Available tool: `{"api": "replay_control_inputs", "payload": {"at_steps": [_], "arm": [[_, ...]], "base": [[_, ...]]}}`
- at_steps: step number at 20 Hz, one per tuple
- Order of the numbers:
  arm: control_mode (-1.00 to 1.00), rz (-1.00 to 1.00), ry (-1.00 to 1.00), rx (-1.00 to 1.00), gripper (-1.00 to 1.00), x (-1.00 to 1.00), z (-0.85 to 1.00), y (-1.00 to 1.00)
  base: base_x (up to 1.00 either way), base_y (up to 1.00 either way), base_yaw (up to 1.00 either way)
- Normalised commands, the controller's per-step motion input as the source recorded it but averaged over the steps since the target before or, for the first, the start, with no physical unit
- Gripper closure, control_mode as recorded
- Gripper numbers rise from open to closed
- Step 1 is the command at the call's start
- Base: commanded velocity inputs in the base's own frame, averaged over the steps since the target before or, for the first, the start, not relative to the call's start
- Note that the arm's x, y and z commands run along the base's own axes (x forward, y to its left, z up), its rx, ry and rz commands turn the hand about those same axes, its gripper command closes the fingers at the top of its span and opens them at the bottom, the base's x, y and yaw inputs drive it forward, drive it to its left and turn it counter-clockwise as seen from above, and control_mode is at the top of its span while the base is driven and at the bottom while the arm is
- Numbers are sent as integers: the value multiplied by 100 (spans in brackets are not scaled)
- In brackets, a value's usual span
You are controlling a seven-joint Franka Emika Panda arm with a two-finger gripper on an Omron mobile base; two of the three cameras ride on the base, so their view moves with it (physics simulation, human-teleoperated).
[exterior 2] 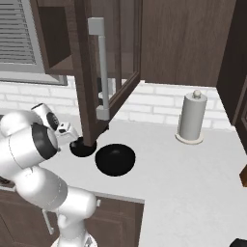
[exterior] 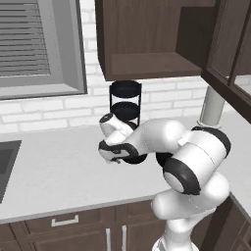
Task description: Pick up the bowls on the counter and stack them on top of one another in the open cabinet. Place the smaller bowl on top of the larger bowl.
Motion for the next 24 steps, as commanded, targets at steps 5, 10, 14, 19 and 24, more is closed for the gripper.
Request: {"api": "replay_control_inputs", "payload": {"at_steps": [5, 10, 14, 19, 24], "arm": [[-100, 0, -6, -1, -100, 24, -24, -25], [-100, 0, -4, -2, -100, 26, -29, -6], [-100, 0, -4, 0, -100, 25, -27, 0], [-100, 0, -6, -2, 100, 8, -13, 0], [-100, 0, -1, 0, 100, 0, -1, 0]], "base": [[0, 0, 0], [0, 0, 0], [0, 0, 0], [0, 0, 0], [0, 0, 0]]}}
